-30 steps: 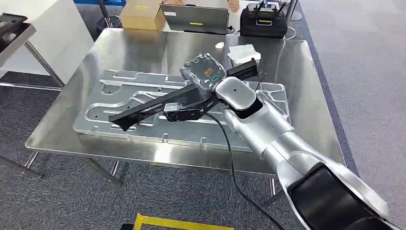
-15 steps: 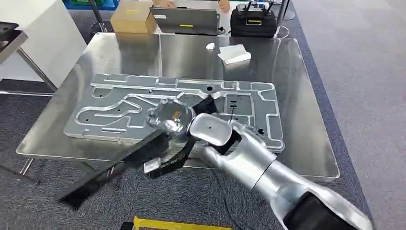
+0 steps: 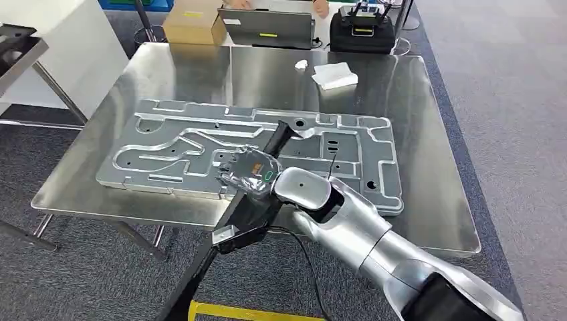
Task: Take the parts from the cabinet and place them on the table.
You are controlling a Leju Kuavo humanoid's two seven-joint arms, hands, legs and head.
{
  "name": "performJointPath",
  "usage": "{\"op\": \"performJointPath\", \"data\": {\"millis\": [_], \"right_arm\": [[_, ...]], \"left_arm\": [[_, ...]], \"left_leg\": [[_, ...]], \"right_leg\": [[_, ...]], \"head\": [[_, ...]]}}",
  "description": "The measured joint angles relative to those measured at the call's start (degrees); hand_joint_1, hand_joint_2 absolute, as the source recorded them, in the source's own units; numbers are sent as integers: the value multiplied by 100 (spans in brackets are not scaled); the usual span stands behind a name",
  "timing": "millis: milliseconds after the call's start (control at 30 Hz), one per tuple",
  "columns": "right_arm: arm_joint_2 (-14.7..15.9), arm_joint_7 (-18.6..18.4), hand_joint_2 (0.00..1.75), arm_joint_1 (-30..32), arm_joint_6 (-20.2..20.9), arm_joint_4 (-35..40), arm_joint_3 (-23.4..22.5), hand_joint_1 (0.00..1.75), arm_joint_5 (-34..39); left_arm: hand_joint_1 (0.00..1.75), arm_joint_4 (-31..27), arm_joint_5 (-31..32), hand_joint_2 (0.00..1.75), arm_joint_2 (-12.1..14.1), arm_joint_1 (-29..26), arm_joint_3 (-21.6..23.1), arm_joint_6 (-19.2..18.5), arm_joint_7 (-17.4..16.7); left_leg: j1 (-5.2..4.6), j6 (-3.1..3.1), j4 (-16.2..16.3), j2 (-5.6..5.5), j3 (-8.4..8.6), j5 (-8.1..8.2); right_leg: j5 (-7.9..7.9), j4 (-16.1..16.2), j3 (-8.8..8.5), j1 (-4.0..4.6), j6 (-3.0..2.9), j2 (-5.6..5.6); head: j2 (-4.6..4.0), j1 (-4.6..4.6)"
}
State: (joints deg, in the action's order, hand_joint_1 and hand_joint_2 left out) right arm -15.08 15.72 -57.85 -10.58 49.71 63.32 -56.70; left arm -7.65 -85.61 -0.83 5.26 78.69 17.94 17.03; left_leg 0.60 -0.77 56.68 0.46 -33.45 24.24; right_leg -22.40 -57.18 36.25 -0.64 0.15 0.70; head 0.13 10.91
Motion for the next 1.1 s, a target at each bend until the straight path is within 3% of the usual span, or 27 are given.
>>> {"op": "performJointPath", "data": {"millis": [400,600,700,900,1100], "right_arm": [[195,-225,175,-104,-68,-197,-249,175,94],[444,-428,175,-187,-194,-228,-472,175,20],[650,-713,175,-431,-319,-357,-746,175,-59],[1082,-931,175,-1208,-783,-1385,-1552,175,-584],[1527,-1161,175,-1516,-887,-2210,-1980,175,-852]], "left_arm": [[0,0,2,175,2,-8,0,-114,208],[0,0,4,175,2,-8,13,-197,210],[0,0,2,175,2,-9,15,-247,240],[0,0,0,175,15,-19,50,-282,251],[0,0,0,175,39,-18,83,-358,271]], "left_leg": [[-2,3,2,-6,-1,-2],[-3,5,4,-8,-1,-3],[-5,10,13,-14,-9,-6],[-5,18,29,-31,-23,-11],[-8,25,35,-40,-30,-9]], "right_leg": [[0,0,0,-3,0,-7],[2,0,1,-4,3,-9],[4,0,2,-5,6,-18],[11,0,2,-5,17,-36],[13,0,4,-7,22,-41]], "head": [[0,0],[0,0],[0,0],[0,0],[0,0]]}}
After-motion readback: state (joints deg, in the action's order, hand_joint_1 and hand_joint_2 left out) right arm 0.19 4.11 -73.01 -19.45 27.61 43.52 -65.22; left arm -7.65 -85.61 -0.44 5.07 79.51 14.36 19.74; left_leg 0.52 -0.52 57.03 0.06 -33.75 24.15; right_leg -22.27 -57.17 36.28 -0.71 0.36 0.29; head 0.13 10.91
